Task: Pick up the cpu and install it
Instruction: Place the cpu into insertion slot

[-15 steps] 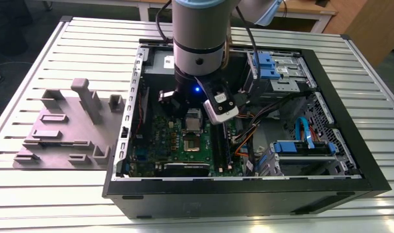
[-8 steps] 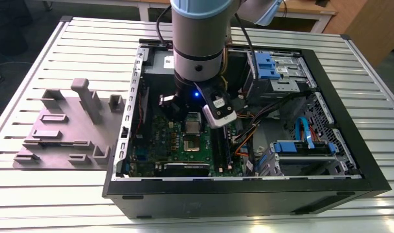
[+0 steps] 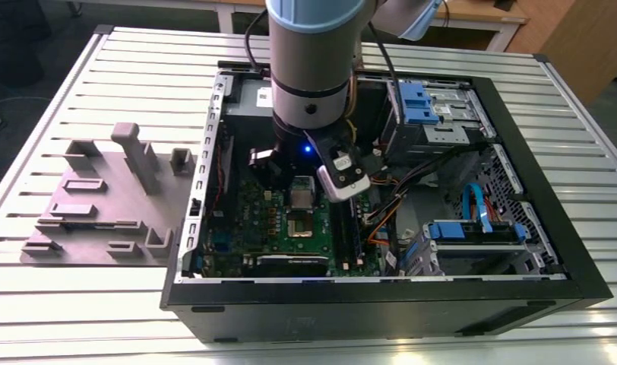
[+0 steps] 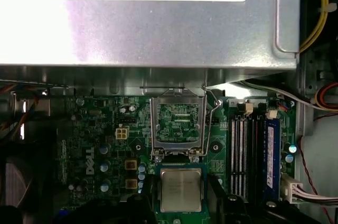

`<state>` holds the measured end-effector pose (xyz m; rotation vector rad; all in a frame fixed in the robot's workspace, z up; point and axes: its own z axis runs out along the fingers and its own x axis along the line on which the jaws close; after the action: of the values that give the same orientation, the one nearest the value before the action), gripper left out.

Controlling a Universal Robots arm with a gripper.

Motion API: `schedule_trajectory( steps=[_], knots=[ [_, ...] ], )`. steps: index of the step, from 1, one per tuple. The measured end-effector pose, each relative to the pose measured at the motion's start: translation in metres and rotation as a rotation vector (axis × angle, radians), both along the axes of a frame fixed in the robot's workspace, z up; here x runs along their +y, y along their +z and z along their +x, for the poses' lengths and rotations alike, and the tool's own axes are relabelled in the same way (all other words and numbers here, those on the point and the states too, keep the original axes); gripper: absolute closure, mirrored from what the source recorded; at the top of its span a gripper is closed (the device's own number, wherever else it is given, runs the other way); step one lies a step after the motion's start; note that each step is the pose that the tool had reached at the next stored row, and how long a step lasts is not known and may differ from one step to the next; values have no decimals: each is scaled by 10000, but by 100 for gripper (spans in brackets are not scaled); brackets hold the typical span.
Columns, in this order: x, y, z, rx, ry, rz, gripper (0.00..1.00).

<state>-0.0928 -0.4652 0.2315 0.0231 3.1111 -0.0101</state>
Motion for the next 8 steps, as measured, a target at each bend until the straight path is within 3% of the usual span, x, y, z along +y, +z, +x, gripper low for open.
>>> schedule_trajectory(
  steps=[8],
  knots=[
    [1, -8, 0, -1, 0, 101, 53]
  ],
)
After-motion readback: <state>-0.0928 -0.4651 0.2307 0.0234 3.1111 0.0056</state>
